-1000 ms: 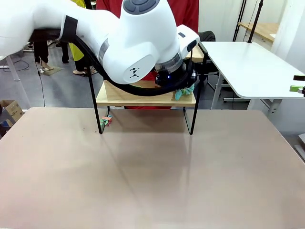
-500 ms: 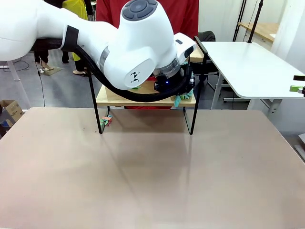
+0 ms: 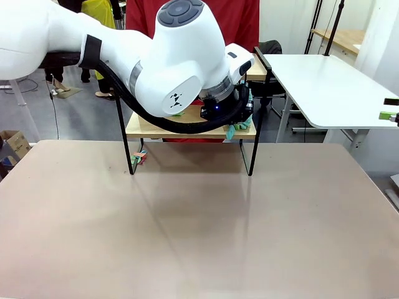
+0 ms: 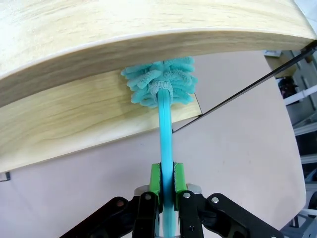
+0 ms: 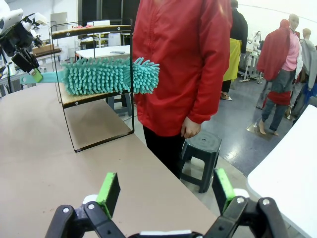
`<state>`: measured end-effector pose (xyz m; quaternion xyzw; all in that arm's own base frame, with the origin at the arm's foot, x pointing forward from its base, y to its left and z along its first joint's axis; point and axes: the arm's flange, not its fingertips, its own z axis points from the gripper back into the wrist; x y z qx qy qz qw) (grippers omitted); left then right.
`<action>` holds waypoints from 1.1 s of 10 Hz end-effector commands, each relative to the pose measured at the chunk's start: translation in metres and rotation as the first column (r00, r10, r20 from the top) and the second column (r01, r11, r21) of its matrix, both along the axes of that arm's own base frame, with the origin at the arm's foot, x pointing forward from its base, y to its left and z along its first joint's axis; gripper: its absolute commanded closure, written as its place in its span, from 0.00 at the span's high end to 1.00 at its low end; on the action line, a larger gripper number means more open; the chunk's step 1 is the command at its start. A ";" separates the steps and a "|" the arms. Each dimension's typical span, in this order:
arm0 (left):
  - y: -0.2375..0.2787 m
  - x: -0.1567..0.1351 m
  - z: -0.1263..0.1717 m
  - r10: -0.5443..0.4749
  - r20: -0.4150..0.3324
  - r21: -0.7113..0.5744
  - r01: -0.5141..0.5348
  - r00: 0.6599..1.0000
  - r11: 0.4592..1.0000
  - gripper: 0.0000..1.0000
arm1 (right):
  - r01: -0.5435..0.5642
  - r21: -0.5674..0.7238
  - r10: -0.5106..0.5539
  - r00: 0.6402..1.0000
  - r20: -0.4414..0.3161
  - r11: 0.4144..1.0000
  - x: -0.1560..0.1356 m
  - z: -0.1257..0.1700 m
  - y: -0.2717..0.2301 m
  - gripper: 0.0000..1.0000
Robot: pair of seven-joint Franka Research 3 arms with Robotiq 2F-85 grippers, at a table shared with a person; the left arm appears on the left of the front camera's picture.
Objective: Clean the shelf.
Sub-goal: Clean the specific section of the Shelf indicated by the human with the Duster.
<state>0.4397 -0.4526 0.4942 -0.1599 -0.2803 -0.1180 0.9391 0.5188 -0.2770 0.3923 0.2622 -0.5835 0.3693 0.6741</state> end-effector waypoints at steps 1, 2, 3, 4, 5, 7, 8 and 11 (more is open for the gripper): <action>-0.002 0.000 0.002 0.012 -0.001 0.014 -0.012 1.000 1.000 0.13 | 0.004 -0.005 -0.004 1.000 -0.014 1.000 0.001 0.006 0.002 1.00; 0.001 -0.008 0.002 0.013 -0.023 -0.024 -0.014 1.000 1.000 0.13 | 0.004 -0.005 -0.004 1.000 -0.014 1.000 0.001 0.006 0.002 1.00; 0.004 -0.015 0.001 0.026 -0.040 -0.021 -0.026 0.999 0.999 0.13 | 0.004 -0.005 -0.004 1.000 -0.014 1.000 0.001 0.006 0.002 1.00; 0.009 -0.024 0.000 0.038 -0.052 -0.025 -0.040 0.998 0.999 0.13 | 0.004 -0.005 -0.004 1.000 -0.014 1.000 0.001 0.006 0.002 1.00; 0.014 -0.032 0.000 0.060 -0.053 -0.025 -0.061 0.997 0.998 0.13 | 0.004 -0.005 -0.004 1.000 -0.014 1.000 0.001 0.006 0.002 1.00; 0.022 -0.038 0.000 0.083 -0.061 -0.017 -0.084 0.995 0.996 0.13 | 0.004 -0.005 -0.004 1.000 -0.014 1.000 0.001 0.006 0.002 1.00; 0.031 -0.037 -0.001 0.107 -0.064 0.001 -0.107 0.992 0.994 0.13 | 0.004 -0.005 -0.004 1.000 -0.014 1.000 0.001 0.006 0.002 1.00; 0.064 -0.041 -0.002 0.157 -0.112 0.049 -0.152 0.981 0.987 0.13 | 0.004 -0.005 -0.004 1.000 -0.014 1.000 0.001 0.006 0.002 1.00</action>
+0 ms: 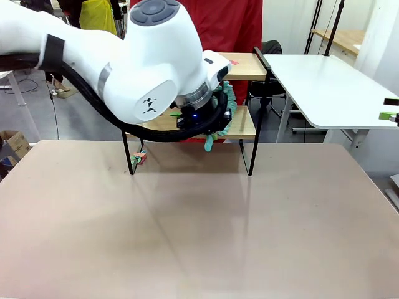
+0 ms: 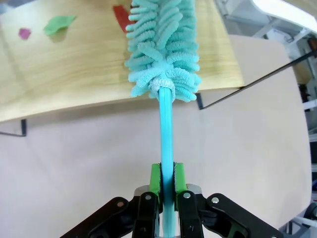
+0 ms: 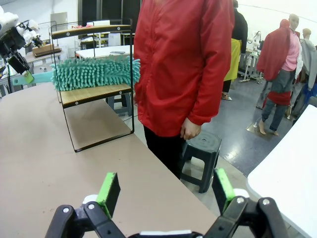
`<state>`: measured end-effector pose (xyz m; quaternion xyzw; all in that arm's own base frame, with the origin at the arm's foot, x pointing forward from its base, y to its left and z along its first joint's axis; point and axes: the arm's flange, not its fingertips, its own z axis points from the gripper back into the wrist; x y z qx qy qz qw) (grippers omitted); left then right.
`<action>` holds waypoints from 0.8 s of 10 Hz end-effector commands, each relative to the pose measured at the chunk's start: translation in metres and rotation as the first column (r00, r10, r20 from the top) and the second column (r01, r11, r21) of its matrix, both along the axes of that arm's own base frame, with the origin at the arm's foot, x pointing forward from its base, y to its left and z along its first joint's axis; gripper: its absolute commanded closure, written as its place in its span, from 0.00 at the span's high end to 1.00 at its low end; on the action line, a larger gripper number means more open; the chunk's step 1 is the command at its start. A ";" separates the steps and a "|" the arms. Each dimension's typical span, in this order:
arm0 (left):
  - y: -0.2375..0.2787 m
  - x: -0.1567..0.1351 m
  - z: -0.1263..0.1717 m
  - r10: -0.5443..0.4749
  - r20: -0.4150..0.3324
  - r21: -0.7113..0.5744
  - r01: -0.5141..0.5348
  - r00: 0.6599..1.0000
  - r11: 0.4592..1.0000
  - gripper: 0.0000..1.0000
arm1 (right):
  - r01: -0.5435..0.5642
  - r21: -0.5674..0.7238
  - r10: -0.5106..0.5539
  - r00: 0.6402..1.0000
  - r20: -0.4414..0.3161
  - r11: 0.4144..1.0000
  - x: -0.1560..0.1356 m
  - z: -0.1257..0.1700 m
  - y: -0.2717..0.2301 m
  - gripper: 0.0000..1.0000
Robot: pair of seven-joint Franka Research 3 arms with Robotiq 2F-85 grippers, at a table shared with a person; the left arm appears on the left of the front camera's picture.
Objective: Clean the shelf.
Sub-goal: Clean the specific section of the Shelf indicated by the human with the Duster.
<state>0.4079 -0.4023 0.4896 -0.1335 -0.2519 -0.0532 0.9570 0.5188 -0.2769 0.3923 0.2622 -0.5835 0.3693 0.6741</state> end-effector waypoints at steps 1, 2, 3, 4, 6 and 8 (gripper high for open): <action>0.026 -0.014 0.004 0.039 -0.054 0.020 -0.038 0.998 0.999 0.13 | 0.004 -0.005 -0.004 1.000 -0.014 1.000 0.001 0.006 0.002 1.00; 0.038 -0.018 0.005 0.048 -0.068 0.021 -0.046 0.997 0.999 0.13 | 0.004 -0.005 -0.004 1.000 -0.014 1.000 0.001 0.006 0.002 1.00; 0.048 -0.021 0.006 0.060 -0.084 0.041 -0.057 0.995 0.998 0.13 | 0.004 -0.005 -0.004 1.000 -0.014 1.000 0.001 0.006 0.002 1.00; 0.061 -0.026 0.005 0.079 -0.099 0.064 -0.073 0.992 0.995 0.13 | 0.004 -0.005 -0.004 1.000 -0.014 1.000 0.001 0.006 0.002 1.00; 0.090 -0.035 0.005 0.130 -0.109 0.086 -0.121 0.986 0.989 0.13 | 0.004 -0.005 -0.004 1.000 -0.014 1.000 0.001 0.006 0.002 1.00; 0.120 -0.041 0.003 0.230 -0.123 0.182 -0.205 0.965 0.962 0.13 | 0.004 -0.005 -0.004 1.000 -0.014 1.000 0.001 0.006 0.002 1.00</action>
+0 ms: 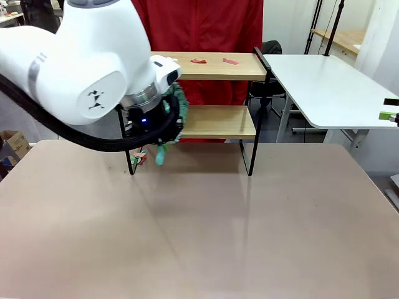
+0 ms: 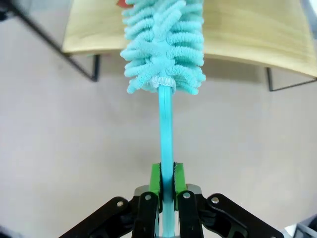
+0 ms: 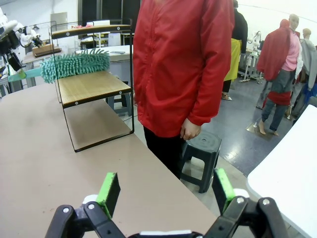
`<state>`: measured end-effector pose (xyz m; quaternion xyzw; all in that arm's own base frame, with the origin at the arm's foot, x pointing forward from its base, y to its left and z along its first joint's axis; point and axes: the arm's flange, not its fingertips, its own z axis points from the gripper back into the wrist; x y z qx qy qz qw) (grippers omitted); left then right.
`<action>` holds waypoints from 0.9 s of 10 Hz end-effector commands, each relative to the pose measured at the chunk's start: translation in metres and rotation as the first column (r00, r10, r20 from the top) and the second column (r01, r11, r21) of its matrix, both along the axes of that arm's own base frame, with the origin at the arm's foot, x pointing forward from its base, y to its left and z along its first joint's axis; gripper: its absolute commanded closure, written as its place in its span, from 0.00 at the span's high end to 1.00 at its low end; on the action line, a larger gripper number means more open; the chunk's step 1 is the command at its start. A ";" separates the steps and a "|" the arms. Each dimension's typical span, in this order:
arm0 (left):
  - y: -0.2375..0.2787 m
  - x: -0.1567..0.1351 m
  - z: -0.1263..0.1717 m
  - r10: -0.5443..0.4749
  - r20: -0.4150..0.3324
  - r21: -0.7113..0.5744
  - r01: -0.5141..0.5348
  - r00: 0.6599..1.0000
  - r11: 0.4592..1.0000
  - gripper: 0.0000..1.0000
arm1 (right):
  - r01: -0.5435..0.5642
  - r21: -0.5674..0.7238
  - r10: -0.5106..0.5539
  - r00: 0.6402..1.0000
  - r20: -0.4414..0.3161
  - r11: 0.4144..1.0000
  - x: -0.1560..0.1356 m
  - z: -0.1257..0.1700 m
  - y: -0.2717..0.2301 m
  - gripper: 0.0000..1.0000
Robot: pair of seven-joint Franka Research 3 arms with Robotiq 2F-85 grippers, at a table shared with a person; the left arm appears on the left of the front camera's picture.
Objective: Clean the shelf.
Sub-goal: Clean the specific section of the Shelf indicated by the human with the Duster.
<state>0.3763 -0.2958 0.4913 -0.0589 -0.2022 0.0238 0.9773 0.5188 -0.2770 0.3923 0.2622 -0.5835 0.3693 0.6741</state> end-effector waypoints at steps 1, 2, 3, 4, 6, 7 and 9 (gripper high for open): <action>0.021 -0.012 0.003 0.070 -0.040 0.086 -0.067 0.997 0.994 0.13 | 0.004 -0.005 -0.004 1.000 -0.014 1.000 0.001 0.006 0.002 1.00; 0.029 -0.018 0.007 0.100 -0.050 0.132 -0.093 0.994 0.987 0.13 | 0.004 -0.005 -0.004 1.000 -0.014 1.000 0.001 0.006 0.002 1.00; 0.037 -0.023 0.012 0.130 -0.044 0.160 -0.122 0.991 0.980 0.13 | 0.004 -0.005 -0.004 1.000 -0.014 1.000 0.001 0.006 0.002 1.00; 0.039 -0.028 0.017 0.157 -0.032 0.190 -0.148 0.987 0.971 0.13 | 0.004 -0.005 -0.004 1.000 -0.014 1.000 0.001 0.006 0.002 1.00; 0.034 -0.035 0.027 0.218 0.005 0.267 -0.211 0.976 0.940 0.13 | 0.004 -0.005 -0.004 1.000 -0.014 1.000 0.001 0.006 0.002 1.00; 0.030 -0.037 0.031 0.224 0.033 0.274 -0.225 0.974 0.935 0.13 | 0.004 -0.005 -0.004 1.000 -0.014 1.000 0.001 0.006 0.002 1.00; 0.032 -0.037 0.026 0.158 0.004 0.227 -0.155 0.987 0.961 0.13 | 0.004 -0.005 -0.004 1.000 -0.014 1.000 0.001 0.006 0.002 1.00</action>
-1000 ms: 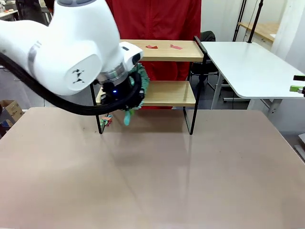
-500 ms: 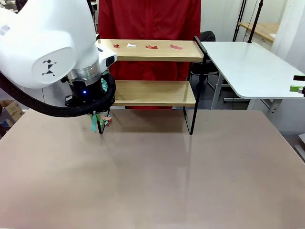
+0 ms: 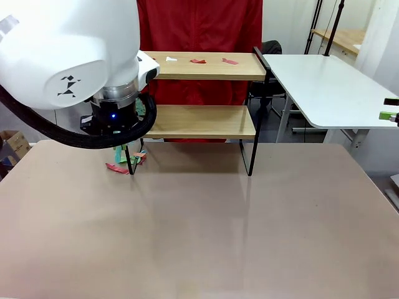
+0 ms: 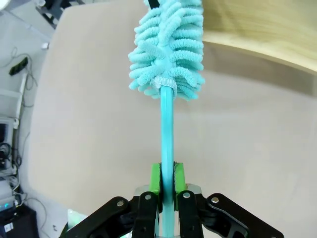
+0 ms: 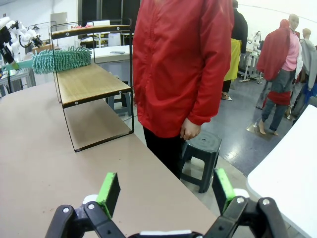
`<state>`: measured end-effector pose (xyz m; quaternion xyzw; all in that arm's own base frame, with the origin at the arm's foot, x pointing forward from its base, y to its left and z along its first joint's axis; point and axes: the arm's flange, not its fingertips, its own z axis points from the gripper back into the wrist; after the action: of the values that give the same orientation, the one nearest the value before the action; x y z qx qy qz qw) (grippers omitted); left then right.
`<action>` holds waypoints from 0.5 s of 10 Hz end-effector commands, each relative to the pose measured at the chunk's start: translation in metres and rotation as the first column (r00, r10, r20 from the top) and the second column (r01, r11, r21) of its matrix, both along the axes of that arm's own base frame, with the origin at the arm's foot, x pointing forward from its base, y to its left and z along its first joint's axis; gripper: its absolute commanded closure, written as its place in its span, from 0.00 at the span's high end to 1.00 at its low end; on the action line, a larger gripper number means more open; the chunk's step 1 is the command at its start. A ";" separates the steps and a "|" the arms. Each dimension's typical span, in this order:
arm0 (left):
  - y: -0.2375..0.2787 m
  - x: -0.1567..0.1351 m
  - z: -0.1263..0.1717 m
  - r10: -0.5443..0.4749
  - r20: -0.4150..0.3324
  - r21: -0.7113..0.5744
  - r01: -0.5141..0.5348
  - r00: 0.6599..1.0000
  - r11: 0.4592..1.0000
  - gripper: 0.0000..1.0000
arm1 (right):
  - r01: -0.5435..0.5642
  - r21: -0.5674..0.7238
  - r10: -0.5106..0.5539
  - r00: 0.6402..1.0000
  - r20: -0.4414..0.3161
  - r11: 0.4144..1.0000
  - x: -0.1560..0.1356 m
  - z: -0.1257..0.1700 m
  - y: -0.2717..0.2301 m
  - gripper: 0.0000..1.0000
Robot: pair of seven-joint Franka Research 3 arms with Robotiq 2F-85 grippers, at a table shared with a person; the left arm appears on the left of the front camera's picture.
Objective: Clean the shelf.
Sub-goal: Clean the specific section of the Shelf indicated by the human with the Duster.
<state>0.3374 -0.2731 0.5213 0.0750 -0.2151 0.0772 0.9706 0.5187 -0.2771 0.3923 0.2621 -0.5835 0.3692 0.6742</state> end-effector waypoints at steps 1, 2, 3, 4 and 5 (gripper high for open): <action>0.009 0.002 -0.004 0.001 -0.028 -0.014 -0.001 1.000 1.000 0.13 | 0.004 -0.005 -0.004 1.000 -0.014 1.000 0.001 0.006 0.002 1.00; 0.009 0.002 -0.004 0.001 -0.028 -0.014 -0.001 1.000 1.000 0.13 | 0.004 -0.005 -0.004 1.000 -0.014 1.000 0.001 0.006 0.002 1.00; 0.000 0.001 -0.002 -0.003 -0.008 -0.004 0.003 1.000 1.000 0.13 | 0.004 -0.005 -0.004 1.000 -0.014 1.000 0.001 0.006 0.002 1.00; -0.004 -0.001 0.007 -0.141 0.104 -0.002 0.142 0.985 0.990 0.13 | 0.004 -0.005 -0.004 1.000 -0.014 1.000 0.001 0.006 0.002 1.00; -0.001 -0.009 0.011 -0.185 0.107 0.009 0.186 0.977 0.983 0.13 | 0.004 -0.005 -0.004 1.000 -0.014 1.000 0.001 0.006 0.002 1.00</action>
<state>0.3355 -0.2841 0.5296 0.0583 -0.2456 0.0263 0.9673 0.5188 -0.2770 0.3923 0.2622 -0.5835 0.3692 0.6741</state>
